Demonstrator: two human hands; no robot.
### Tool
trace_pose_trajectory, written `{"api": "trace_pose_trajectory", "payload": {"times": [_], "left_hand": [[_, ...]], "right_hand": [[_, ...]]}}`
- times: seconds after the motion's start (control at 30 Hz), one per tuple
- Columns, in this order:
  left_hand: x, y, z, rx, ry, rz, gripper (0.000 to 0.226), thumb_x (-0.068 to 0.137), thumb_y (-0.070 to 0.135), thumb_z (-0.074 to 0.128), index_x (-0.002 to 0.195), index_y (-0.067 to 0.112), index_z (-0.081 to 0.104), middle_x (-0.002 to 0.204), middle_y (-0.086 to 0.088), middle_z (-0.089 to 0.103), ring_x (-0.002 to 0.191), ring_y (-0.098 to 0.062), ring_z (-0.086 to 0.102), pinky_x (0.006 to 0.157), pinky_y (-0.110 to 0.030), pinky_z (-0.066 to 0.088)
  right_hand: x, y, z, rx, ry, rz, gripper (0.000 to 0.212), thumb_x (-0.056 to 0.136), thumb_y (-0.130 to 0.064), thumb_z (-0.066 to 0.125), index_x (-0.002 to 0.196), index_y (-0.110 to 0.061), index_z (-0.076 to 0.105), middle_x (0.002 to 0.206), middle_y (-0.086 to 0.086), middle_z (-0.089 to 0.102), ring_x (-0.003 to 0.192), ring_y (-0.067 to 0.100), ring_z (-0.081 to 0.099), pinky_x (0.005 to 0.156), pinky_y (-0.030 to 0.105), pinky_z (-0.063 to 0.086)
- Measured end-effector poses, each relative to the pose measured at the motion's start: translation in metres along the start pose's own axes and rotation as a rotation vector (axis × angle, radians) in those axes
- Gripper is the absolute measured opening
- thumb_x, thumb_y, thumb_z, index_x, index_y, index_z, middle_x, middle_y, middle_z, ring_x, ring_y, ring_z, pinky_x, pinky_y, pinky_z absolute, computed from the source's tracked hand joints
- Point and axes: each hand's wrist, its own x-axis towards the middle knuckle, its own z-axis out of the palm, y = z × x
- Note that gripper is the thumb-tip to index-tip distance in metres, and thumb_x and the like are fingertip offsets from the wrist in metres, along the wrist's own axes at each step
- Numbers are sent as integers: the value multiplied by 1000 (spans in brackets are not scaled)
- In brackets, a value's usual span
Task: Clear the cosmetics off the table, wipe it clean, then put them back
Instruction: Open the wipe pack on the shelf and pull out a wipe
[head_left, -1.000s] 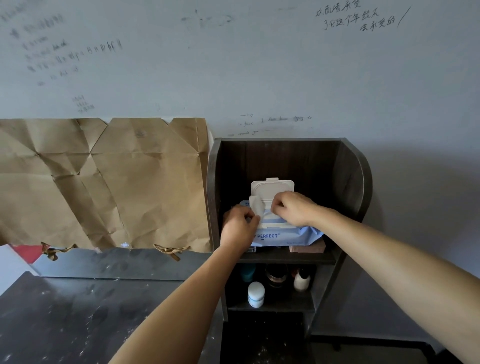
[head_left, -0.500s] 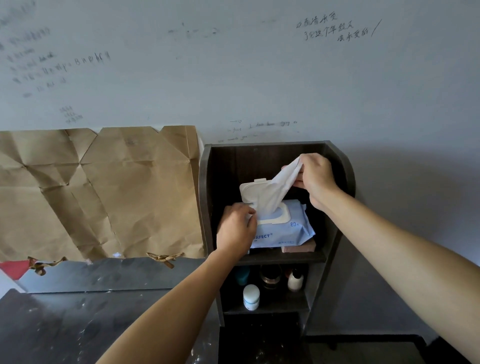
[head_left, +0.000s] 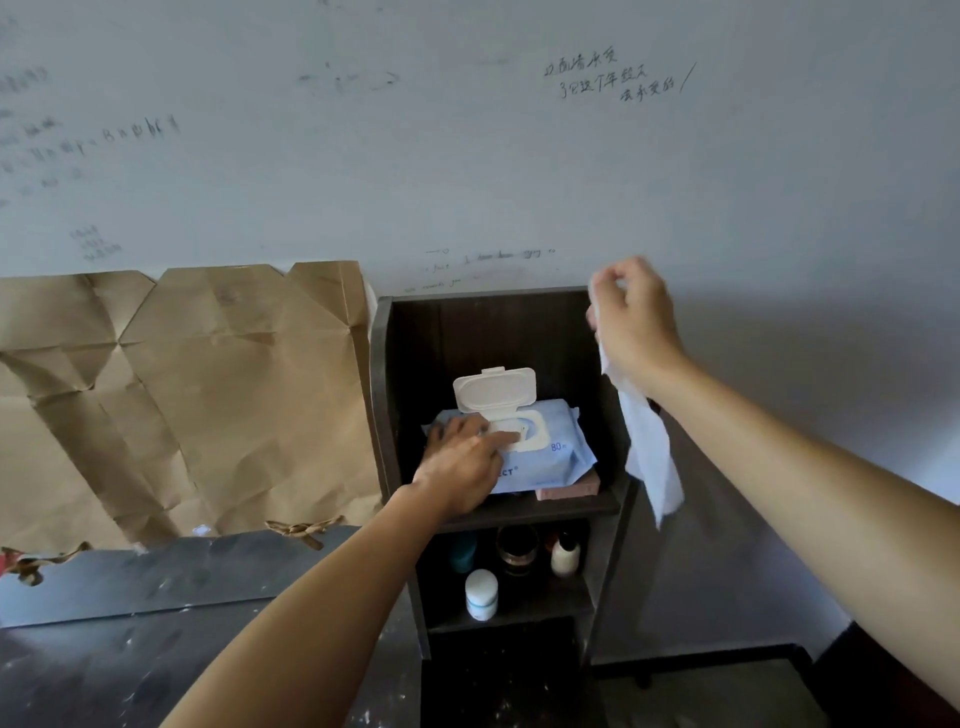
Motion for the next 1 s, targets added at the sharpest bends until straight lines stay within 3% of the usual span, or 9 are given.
{"api": "trace_pose_trajectory", "payload": {"times": [0.07,0.13,0.2,0.27,0.33,0.43,0.57,0.83,1.0], "left_hand": [[3,-1,-4,-119,259,-25,33,92,22,43,118,20,62,117,-5,51,114,-30,44,96,-41,36],[7,-4,-10,-164,514,-65,32,87,14,50,116,9,61,119,-13,51,112,-34,47,92,-46,43],[11,-3,-19,-180,467,-76,54,86,5,50,139,10,43,144,-15,36,133,-32,32,109,-45,33],[14,-1,-25,-208,314,-89,68,87,5,48,149,15,23,149,-9,32,136,-27,29,112,-40,29],[12,-1,-24,-249,290,-106,62,87,6,48,147,15,31,134,-8,48,121,-27,46,102,-39,41],[-3,-1,-8,-195,254,-64,39,87,6,49,124,13,60,117,-7,55,106,-29,55,85,-41,49],[-25,-4,17,-37,247,54,41,78,3,57,116,14,65,113,-12,57,102,-36,56,73,-42,53],[-30,2,25,-3,262,-1,47,81,5,53,126,17,57,129,-9,50,115,-31,47,93,-41,46],[-81,6,43,-210,515,-61,39,71,0,48,103,10,67,104,-4,61,93,-24,55,72,-31,50]], "right_hand": [[-20,12,1,-170,-227,23,11,93,-24,47,86,-20,55,61,-5,61,60,13,60,62,29,47],[-42,27,3,-261,-369,93,10,94,-23,50,101,-21,57,67,-3,64,65,10,62,65,29,48],[-60,44,7,-289,-407,187,27,95,-24,49,122,-20,52,73,-1,66,71,11,63,69,30,50],[-72,58,9,-296,-421,253,40,96,-24,47,135,-18,42,78,2,68,74,14,64,75,33,51],[-81,67,11,-287,-424,281,44,96,-23,45,139,-18,37,84,5,68,77,15,63,73,31,49],[-90,75,14,-278,-417,288,41,97,-23,44,138,-18,38,98,9,66,83,17,62,61,24,43],[-92,85,19,-265,-409,312,37,97,-24,44,134,-20,44,101,8,65,88,18,62,57,21,40],[-113,91,25,-107,-305,314,18,96,-21,48,107,-13,59,69,-3,62,61,5,60,56,18,43],[-133,75,40,125,-344,401,16,95,-19,50,95,-12,65,65,3,67,62,10,64,63,24,48]]}}
